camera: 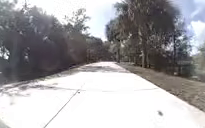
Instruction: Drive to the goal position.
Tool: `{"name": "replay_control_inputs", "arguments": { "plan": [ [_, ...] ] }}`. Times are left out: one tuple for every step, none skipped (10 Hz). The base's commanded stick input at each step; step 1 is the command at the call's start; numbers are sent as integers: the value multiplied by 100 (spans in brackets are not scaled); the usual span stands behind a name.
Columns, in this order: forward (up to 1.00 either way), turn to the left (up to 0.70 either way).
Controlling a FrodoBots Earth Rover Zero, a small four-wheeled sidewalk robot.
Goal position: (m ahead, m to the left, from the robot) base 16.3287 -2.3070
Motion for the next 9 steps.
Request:
{"name": "replay_control_inputs", "arguments": {
  "plan": [
    [85, 0],
    [85, 0],
    [85, 0],
    [85, 0],
    [85, 0],
    [85, 0],
    [85, 0],
    [85, -6],
    [85, -32]
  ]
}}
